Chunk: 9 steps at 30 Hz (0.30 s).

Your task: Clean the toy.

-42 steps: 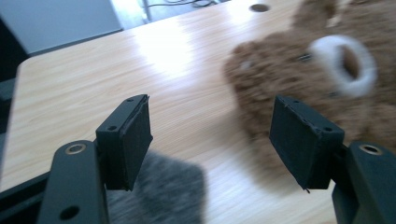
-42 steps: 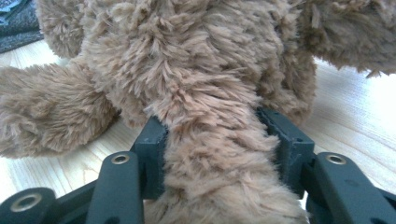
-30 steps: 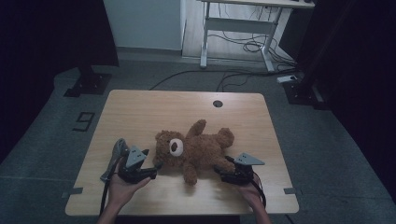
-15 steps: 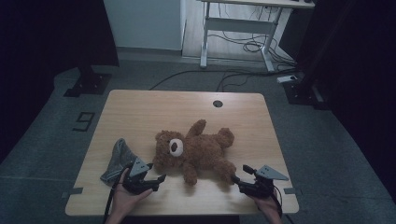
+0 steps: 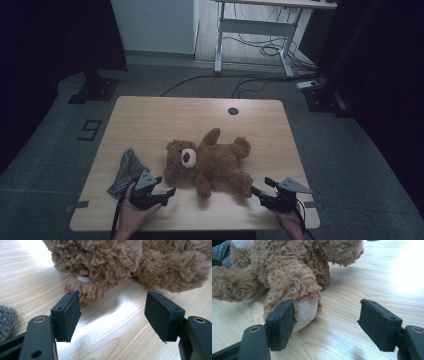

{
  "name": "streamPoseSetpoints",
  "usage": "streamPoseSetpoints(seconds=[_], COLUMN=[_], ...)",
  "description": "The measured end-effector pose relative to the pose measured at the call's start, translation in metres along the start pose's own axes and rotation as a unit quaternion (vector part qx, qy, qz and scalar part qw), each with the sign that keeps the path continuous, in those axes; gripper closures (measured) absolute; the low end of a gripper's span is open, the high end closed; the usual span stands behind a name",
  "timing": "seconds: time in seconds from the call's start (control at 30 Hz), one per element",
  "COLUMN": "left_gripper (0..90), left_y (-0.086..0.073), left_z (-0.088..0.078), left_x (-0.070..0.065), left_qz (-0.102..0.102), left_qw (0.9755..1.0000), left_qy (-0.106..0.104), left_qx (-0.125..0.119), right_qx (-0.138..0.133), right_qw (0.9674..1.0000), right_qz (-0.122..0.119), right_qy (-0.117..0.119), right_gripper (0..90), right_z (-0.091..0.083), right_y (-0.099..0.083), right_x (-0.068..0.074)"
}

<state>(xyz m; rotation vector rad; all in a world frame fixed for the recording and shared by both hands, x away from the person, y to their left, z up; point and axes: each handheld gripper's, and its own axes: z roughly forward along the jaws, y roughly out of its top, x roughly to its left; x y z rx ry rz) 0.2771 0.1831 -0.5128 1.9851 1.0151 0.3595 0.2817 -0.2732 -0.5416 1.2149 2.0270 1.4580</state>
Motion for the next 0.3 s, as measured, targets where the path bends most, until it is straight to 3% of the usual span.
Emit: streamPoseSetpoints(seconds=[0.3], left_gripper=[29.2], left_y=[0.0011], left_z=[-0.0036], left_x=[-0.0017], left_qz=[0.005], left_qw=[1.0000], left_qy=[0.000], left_qx=[-0.002], right_qx=[0.001], right_qw=[1.0000], right_qz=[-0.003], right_qy=[-0.002], right_gripper=[28.5], right_z=[0.0026], right_y=[0.0004], right_x=[-0.0001])
